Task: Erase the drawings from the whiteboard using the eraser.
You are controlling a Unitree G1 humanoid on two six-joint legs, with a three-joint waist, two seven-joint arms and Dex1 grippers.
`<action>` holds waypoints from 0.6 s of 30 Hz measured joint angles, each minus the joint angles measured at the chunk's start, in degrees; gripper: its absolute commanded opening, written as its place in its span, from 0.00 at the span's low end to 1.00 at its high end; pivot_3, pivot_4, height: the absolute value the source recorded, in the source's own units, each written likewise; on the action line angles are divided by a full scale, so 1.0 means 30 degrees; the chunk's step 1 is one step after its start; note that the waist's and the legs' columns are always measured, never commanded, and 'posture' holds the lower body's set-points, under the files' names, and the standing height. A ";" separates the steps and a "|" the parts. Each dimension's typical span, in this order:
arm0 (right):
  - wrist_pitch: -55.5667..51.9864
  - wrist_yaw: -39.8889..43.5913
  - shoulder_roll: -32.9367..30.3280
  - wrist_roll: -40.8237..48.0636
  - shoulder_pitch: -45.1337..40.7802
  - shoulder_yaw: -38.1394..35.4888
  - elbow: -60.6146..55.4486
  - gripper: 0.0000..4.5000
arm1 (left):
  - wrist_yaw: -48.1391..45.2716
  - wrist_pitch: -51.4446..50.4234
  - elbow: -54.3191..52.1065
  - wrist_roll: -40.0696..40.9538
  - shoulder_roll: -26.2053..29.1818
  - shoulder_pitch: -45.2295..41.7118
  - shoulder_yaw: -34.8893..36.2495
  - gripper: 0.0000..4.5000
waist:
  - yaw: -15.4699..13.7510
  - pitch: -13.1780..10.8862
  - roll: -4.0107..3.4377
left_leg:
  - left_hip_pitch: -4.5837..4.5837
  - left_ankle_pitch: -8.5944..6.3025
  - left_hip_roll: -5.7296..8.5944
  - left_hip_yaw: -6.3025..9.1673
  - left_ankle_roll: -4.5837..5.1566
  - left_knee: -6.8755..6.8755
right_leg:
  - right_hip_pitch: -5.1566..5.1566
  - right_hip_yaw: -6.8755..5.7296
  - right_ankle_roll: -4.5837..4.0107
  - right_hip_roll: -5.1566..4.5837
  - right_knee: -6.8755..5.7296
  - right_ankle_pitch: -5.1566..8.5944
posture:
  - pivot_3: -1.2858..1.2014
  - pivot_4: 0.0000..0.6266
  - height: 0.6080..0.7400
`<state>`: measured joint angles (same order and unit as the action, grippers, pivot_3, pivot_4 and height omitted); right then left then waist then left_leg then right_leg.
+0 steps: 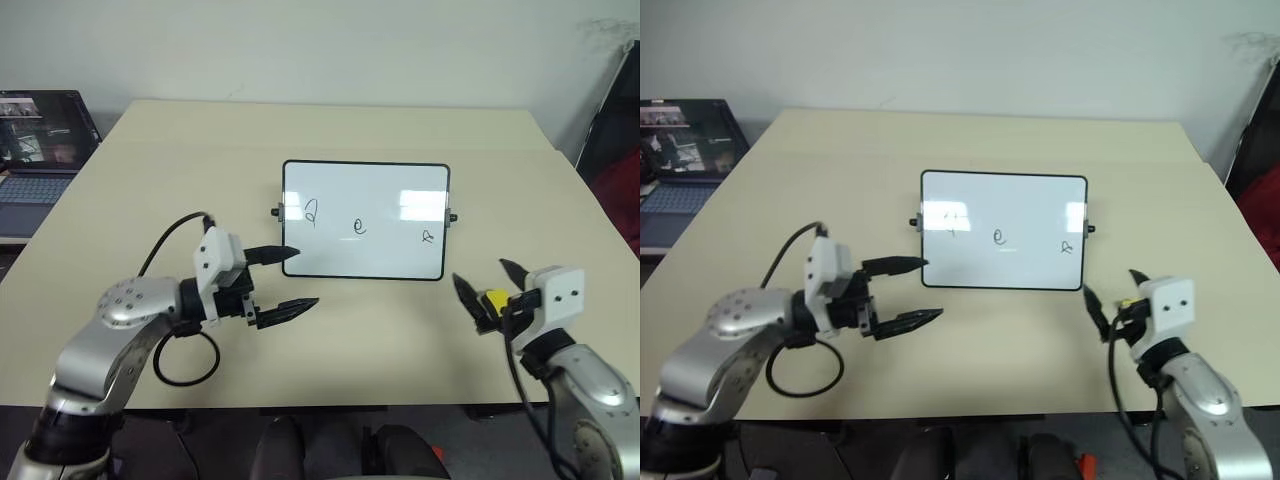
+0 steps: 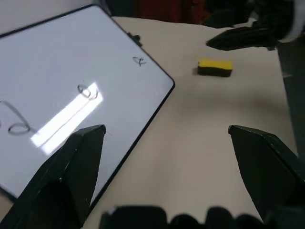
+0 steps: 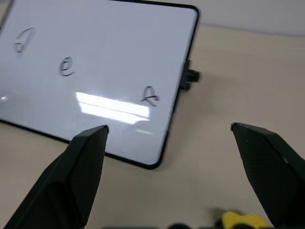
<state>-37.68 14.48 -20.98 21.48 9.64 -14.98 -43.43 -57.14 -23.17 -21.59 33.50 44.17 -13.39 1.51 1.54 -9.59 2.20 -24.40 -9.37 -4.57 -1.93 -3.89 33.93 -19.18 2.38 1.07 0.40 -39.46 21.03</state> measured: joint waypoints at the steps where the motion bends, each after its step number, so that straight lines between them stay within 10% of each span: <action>1: -0.0610 -0.0214 -0.0120 0.0109 -0.0036 -0.0228 -0.0159 0.99 | -0.0236 0.0047 0.0210 -0.0097 -0.0050 -0.0313 -0.0157 1.00 | 0.0012 0.0000 -0.0002 | -0.0002 -0.0001 -0.0006 -0.0006 0.0000 -0.0003 | -0.0007 0.0009 -0.0001 0.0005 0.0002 0.0001 | 0.52 0.24 1.00; 18: -0.9507 -0.1815 -0.1565 0.2850 -0.0687 -0.2621 -0.1533 0.99 | -0.3794 0.0932 0.1233 -0.1909 -0.0759 -0.2727 -0.3262 1.00 | 0.0056 -0.0004 -0.0012 | -0.0115 -0.0002 -0.0004 -0.0016 0.0004 0.0007 | -0.0113 0.0024 0.0001 0.0029 0.0000 0.0002 | 0.52 0.24 1.00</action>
<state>-66.20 9.03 -25.68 30.04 7.58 -22.85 -48.03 -68.52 -20.38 -17.90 27.77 41.90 -21.57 -8.28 1.71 -9.60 2.16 -24.74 -9.38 -4.58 -1.98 -3.87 33.95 -19.51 2.45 1.07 0.48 -39.45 21.04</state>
